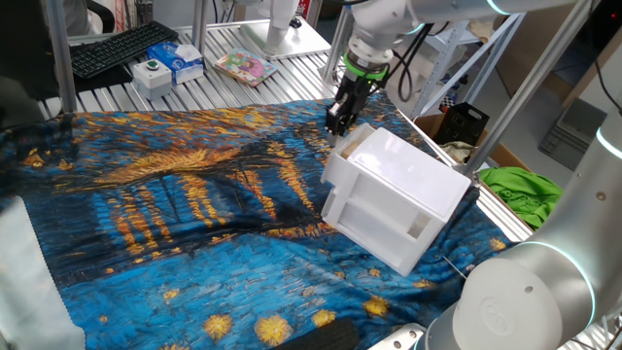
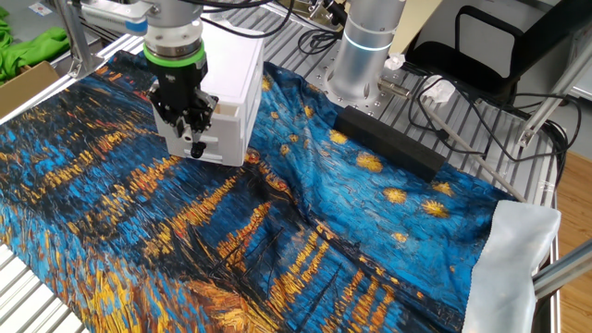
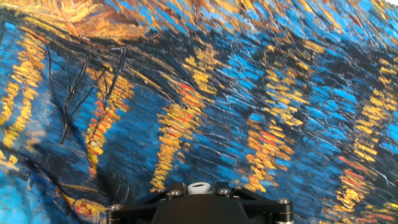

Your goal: Put things in the drawer

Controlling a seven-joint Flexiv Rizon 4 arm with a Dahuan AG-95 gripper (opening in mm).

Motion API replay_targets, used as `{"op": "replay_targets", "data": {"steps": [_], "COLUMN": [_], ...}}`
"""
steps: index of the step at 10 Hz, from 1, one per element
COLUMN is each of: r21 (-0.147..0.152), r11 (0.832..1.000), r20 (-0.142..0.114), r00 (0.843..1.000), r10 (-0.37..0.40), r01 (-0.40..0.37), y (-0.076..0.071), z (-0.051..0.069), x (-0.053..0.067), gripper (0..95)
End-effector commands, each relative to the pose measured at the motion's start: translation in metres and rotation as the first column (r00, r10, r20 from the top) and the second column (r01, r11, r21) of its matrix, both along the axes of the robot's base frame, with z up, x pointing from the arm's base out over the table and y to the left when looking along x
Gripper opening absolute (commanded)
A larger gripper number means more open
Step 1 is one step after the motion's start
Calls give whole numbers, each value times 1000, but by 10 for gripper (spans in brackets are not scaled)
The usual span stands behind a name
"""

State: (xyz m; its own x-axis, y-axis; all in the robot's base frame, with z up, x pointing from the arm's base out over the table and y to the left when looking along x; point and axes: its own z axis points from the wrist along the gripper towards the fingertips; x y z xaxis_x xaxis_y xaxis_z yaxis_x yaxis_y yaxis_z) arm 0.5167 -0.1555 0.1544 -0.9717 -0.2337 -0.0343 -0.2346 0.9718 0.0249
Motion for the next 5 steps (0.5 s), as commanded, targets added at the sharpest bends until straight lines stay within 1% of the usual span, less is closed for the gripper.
{"op": "replay_targets", "data": {"steps": [1, 5], "r21": [-2, -2], "r11": [1000, 1000], "r20": [8, 15], "r00": [1000, 1000], "r10": [1, 4], "r01": [-1, -4], "y": [-2, -5], "z": [-1, -1], "x": [-4, -13], "gripper": [0, 0]}}
